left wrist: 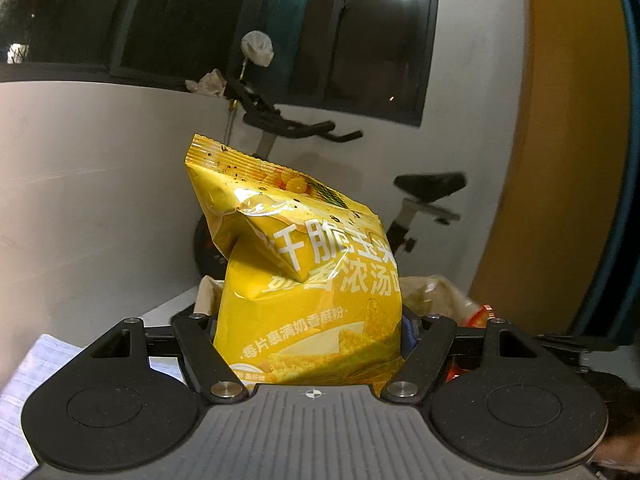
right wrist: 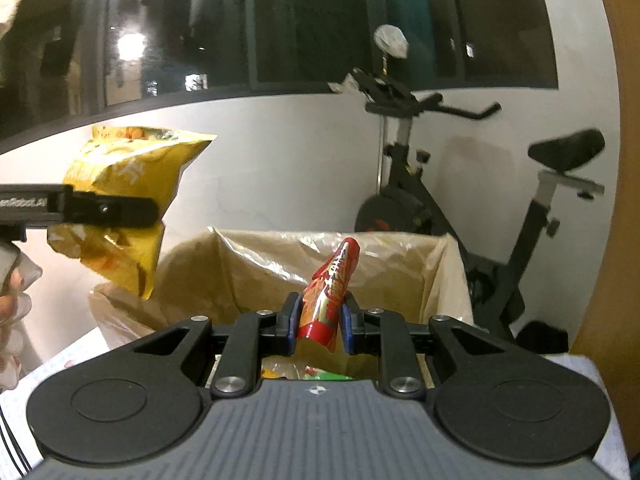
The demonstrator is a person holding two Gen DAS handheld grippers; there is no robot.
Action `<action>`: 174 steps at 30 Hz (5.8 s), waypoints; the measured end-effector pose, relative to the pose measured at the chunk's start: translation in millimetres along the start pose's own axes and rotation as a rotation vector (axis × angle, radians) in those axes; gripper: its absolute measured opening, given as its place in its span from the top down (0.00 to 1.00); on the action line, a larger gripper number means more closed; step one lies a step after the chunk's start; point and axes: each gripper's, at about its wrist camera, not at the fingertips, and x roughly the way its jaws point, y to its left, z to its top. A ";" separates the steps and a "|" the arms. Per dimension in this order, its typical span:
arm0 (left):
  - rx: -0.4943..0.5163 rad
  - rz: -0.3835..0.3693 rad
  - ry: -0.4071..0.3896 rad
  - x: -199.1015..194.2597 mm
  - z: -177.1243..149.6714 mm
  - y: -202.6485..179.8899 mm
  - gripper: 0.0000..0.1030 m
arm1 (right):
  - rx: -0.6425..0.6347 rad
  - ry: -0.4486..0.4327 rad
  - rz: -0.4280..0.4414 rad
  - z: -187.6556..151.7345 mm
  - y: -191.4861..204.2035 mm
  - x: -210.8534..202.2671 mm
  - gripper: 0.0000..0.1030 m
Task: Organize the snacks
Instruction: 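Carry both packets over the box and open both tools to release, then lower the left tool to the green rice-cracker bag and grasp it, then grasp the red sausage packet with right tool while left tool holds green bag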
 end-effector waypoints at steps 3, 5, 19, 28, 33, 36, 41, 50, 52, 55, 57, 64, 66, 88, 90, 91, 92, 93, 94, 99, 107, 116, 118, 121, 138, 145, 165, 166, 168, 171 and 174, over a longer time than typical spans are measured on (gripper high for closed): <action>0.017 0.015 0.042 5.2 -3.7 -5.2 0.25 | 0.000 0.012 -0.009 -3.6 0.7 2.4 0.70; 0.023 0.014 0.070 9.4 -4.8 -5.5 0.17 | -0.002 0.021 -0.011 -5.5 1.0 2.9 0.60; -0.002 0.027 0.084 -32.8 -18.6 16.1 0.11 | -0.026 -0.017 -0.007 -15.3 11.6 -30.3 0.50; -0.009 0.011 0.067 -77.0 -36.4 25.9 0.12 | 0.040 -0.077 0.006 -25.5 9.5 -76.6 0.50; -0.047 -0.015 0.114 -89.1 -59.8 27.3 0.12 | 0.052 -0.067 -0.006 -43.0 10.7 -91.4 0.50; -0.083 -0.046 0.135 -92.8 -73.7 23.4 0.12 | 0.064 -0.038 -0.011 -58.3 11.1 -95.4 0.50; -0.103 -0.082 0.170 -93.3 -95.0 8.6 0.12 | 0.091 0.032 -0.028 -92.1 13.5 -99.4 0.50; -0.145 -0.153 0.208 -93.1 -106.3 -14.9 0.11 | 0.131 0.156 -0.034 -143.2 16.7 -104.6 0.50; -0.156 -0.174 0.214 -91.4 -107.0 -22.8 0.11 | 0.137 0.181 -0.033 -152.0 18.4 -104.4 0.50; -0.159 -0.197 0.236 -85.7 -109.9 -35.7 0.11 | 0.129 0.219 -0.030 -162.7 23.6 -101.6 0.50; -0.145 -0.199 0.253 -81.1 -114.3 -46.2 0.11 | 0.128 0.236 -0.028 -167.3 24.5 -99.8 0.50; -0.060 -0.179 0.316 -68.2 -131.2 -77.8 0.11 | 0.152 0.257 -0.041 -180.1 17.9 -100.6 0.50; -0.034 -0.157 0.333 -63.6 -135.3 -84.0 0.11 | 0.166 0.260 -0.051 -182.4 12.6 -101.6 0.50; 0.002 -0.148 0.372 -52.3 -164.3 -83.2 0.43 | 0.245 0.254 -0.115 -191.5 -12.5 -103.6 0.50; -0.012 -0.169 0.378 -55.4 -162.5 -80.3 0.44 | 0.245 0.254 -0.117 -190.8 -12.9 -103.5 0.50; -0.018 -0.177 0.374 -58.2 -161.4 -78.7 0.44 | 0.244 0.254 -0.117 -190.8 -13.0 -103.5 0.50; -0.028 -0.185 0.365 -61.8 -159.5 -76.7 0.44 | 0.242 0.254 -0.118 -190.2 -13.3 -103.4 0.50; -0.041 -0.194 0.354 -66.4 -156.8 -74.0 0.44 | 0.241 0.253 -0.119 -189.5 -13.7 -103.3 0.50; -0.052 -0.202 0.342 -71.8 -153.3 -72.1 0.44 | 0.241 0.251 -0.121 -188.5 -14.5 -103.1 0.50; -0.111 -0.228 0.280 -99.9 -132.6 -56.1 0.44 | 0.233 0.247 -0.124 -184.5 -15.3 -101.4 0.50; -0.192 -0.197 0.153 -151.1 -99.8 -18.4 0.44 | 0.212 0.244 -0.112 -177.6 -12.0 -92.4 0.50; -0.266 -0.051 0.098 -167.2 -97.7 15.0 0.44 | 0.153 0.266 -0.071 -172.9 0.8 -69.0 0.50; -0.286 -0.032 0.111 -167.6 -102.4 19.0 0.44 | 0.129 0.280 -0.059 -173.5 4.4 -60.4 0.50; -0.302 -0.013 0.130 -166.9 -109.0 23.8 0.44 | 0.076 0.296 -0.044 -173.6 11.9 -45.9 0.45; -0.356 0.046 0.194 -153.3 -124.1 37.8 0.44 | -0.113 0.379 -0.035 -188.6 37.9 14.6 0.31; -0.364 0.040 0.210 -151.3 -131.2 40.0 0.44 | -0.092 0.368 -0.015 -192.6 39.2 -3.3 0.65; -0.373 0.036 0.228 -147.1 -135.7 39.0 0.44 | -0.102 0.379 0.019 -178.9 45.9 -12.9 0.49; -0.373 0.037 0.228 -147.1 -136.0 39.0 0.44 | -0.115 0.389 0.019 -178.7 47.6 -8.4 0.48; -0.376 0.041 0.230 -146.4 -136.5 39.1 0.44 | -0.135 0.410 0.021 -180.4 51.8 2.6 0.48; -0.380 0.047 0.235 -145.1 -137.9 39.7 0.44 | -0.160 0.418 0.020 -184.3 54.1 11.5 0.48; -0.384 0.050 0.238 -143.9 -138.7 40.6 0.44 | -0.164 0.412 0.015 -185.3 54.6 13.2 0.52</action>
